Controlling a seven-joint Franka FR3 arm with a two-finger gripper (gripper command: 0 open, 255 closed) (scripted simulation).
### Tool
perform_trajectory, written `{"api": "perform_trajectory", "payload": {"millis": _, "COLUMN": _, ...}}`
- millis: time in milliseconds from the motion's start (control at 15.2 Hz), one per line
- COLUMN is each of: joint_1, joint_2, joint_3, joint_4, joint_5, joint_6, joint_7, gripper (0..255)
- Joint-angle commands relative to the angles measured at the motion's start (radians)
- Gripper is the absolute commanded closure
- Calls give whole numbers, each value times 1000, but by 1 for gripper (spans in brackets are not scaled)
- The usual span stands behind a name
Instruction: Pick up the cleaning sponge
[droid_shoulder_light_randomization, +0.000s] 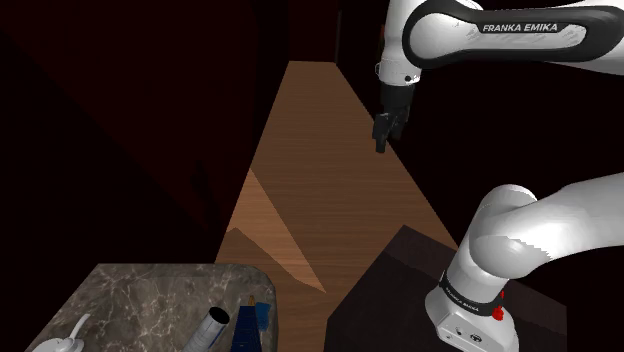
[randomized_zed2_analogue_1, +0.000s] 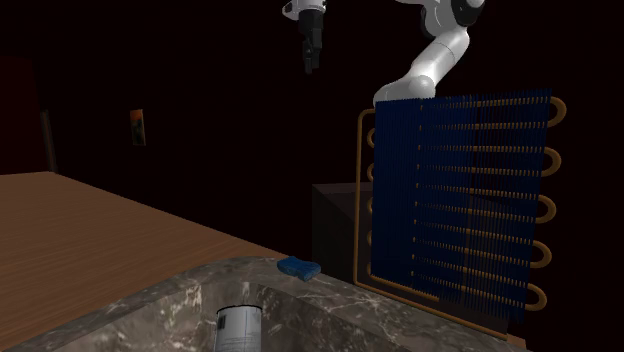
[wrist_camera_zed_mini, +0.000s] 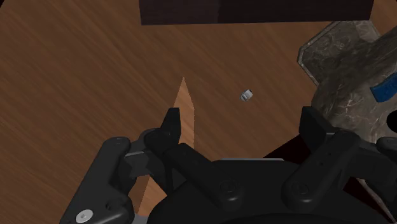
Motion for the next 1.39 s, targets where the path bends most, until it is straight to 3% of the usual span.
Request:
{"api": "perform_trajectory", "payload": {"millis": 0, "joint_1": 0, "joint_2": 0, "joint_3": 0, "joint_4": 0, "joint_5": 0, "joint_6": 0, "joint_7": 0, "gripper": 0}}
{"api": "perform_trajectory", "payload": {"millis": 660, "joint_1": 60, "joint_2": 50, "joint_3": 163, "joint_4": -206, "joint_5": 140, "joint_6": 247, "joint_7": 237, "gripper": 0}}
{"api": "perform_trajectory", "payload": {"millis": 1320, "joint_1": 121, "joint_2": 291, "joint_3": 347, "joint_4": -271, "joint_5": 261, "joint_6": 560, "joint_7": 470, "gripper": 0}}
